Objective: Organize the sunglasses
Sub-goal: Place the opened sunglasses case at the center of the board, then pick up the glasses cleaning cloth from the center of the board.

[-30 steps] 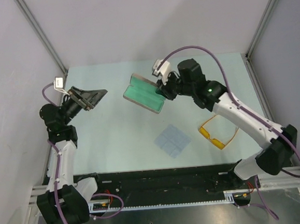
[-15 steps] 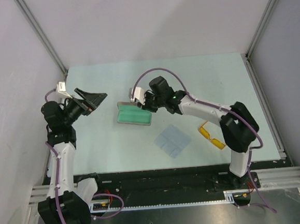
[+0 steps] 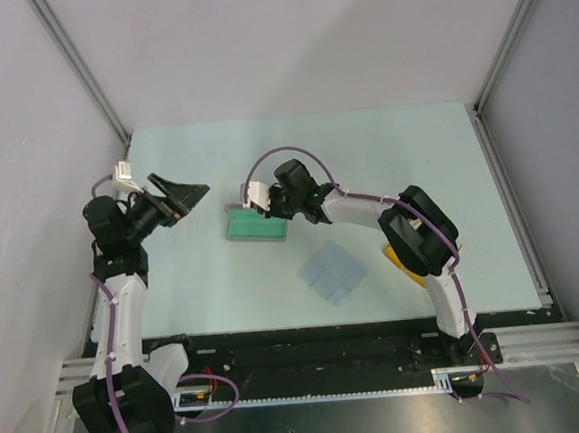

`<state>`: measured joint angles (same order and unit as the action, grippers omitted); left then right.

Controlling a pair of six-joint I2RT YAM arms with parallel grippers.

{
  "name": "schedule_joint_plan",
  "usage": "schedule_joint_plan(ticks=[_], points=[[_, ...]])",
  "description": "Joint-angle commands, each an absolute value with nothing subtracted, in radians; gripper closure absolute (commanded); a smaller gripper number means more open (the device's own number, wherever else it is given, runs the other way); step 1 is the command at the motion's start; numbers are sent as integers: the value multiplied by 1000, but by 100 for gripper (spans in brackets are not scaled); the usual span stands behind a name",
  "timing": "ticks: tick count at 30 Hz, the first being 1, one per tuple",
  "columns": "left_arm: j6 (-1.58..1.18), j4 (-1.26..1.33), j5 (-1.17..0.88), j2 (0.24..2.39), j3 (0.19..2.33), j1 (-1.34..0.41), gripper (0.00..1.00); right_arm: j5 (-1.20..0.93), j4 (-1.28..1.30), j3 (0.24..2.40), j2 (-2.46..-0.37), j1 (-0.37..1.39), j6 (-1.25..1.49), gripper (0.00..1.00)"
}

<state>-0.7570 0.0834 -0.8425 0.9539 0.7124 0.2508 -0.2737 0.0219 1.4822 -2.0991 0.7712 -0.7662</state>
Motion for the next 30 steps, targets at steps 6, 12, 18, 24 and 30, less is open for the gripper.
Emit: schedule_joint_plan(ticks=[6, 12, 18, 24, 30], points=[[-696, 64, -871, 962, 703, 258, 0, -241, -41, 1585, -2146, 787, -805, 64], [-692, 63, -867, 971, 701, 258, 0, -275, 38, 1612, -2135, 779, -785, 11], [-690, 63, -861, 973, 696, 258, 0, -270, 25, 1606, -2108, 778, -785, 0], [-693, 60, -865, 982, 698, 259, 0, -304, 35, 1582, -2028, 767, -750, 0], [-701, 60, -850, 980, 713, 261, 0, -310, 25, 1531, -1866, 765, -634, 0]])
